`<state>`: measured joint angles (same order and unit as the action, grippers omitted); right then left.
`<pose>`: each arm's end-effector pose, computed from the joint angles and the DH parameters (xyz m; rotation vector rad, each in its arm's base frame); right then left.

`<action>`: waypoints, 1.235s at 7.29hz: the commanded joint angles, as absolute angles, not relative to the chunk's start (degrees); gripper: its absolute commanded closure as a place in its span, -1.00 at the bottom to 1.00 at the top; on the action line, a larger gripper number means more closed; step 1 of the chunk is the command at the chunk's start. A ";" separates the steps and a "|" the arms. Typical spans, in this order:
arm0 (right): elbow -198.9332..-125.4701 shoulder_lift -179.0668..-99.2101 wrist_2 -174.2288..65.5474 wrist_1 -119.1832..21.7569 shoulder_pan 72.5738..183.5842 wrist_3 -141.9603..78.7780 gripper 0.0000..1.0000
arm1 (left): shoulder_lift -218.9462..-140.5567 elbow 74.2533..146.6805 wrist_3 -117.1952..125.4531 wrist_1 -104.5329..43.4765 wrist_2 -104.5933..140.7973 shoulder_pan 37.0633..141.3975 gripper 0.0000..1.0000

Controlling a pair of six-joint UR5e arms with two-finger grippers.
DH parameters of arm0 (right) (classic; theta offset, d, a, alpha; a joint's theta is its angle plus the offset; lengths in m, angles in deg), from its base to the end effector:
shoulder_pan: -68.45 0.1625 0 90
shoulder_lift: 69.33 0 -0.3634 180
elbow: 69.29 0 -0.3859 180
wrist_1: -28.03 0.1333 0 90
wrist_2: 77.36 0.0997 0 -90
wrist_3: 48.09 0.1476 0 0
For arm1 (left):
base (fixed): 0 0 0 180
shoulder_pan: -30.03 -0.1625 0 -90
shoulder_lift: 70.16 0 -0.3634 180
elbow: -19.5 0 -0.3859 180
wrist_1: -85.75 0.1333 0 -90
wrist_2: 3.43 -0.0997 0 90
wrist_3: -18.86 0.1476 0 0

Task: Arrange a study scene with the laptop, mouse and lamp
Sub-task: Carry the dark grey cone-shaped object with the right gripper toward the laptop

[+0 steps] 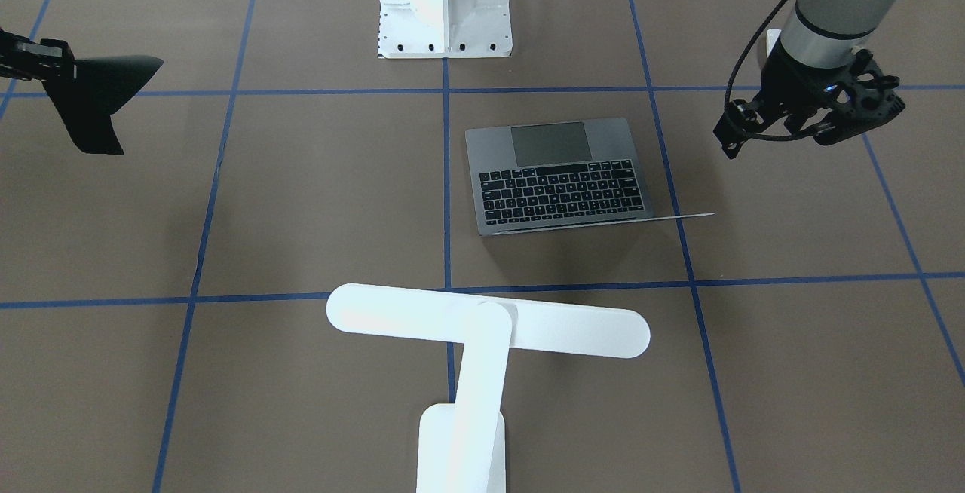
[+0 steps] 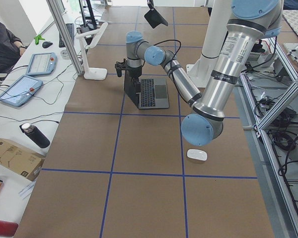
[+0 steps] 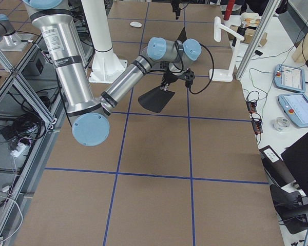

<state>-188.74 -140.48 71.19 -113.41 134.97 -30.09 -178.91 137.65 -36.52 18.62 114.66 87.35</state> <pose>-0.1803 -0.4335 0.3006 -0.4085 -0.9379 -0.0592 0.2295 -0.4760 0.3032 -0.0404 0.6347 -0.2800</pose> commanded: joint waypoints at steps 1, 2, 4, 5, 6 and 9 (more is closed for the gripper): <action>-187.78 -137.62 70.91 -104.57 129.47 -15.91 1.00 | -177.21 135.17 -28.11 18.43 114.78 91.37 -0.99; -186.12 -137.45 69.34 -96.33 125.96 -5.83 1.00 | -176.42 134.20 -24.86 18.25 114.78 92.60 -0.99; -180.24 -134.83 65.21 -82.85 120.59 8.62 1.00 | -174.76 133.06 -19.74 18.08 114.87 94.37 -0.99; -176.47 -131.33 62.93 -81.67 119.00 11.29 1.00 | -173.79 132.97 -18.51 17.99 114.96 95.07 -0.99; -175.56 -130.51 62.65 -81.48 118.20 11.67 1.00 | -173.78 132.18 -17.45 17.90 114.96 95.16 -0.99; -172.76 -126.57 62.56 -81.39 116.18 15.44 1.00 | -171.50 129.55 -17.00 12.91 114.96 95.86 -0.99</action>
<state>-174.54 -128.60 62.67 -81.45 117.18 13.84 -172.48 130.73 -17.11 15.32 114.95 95.52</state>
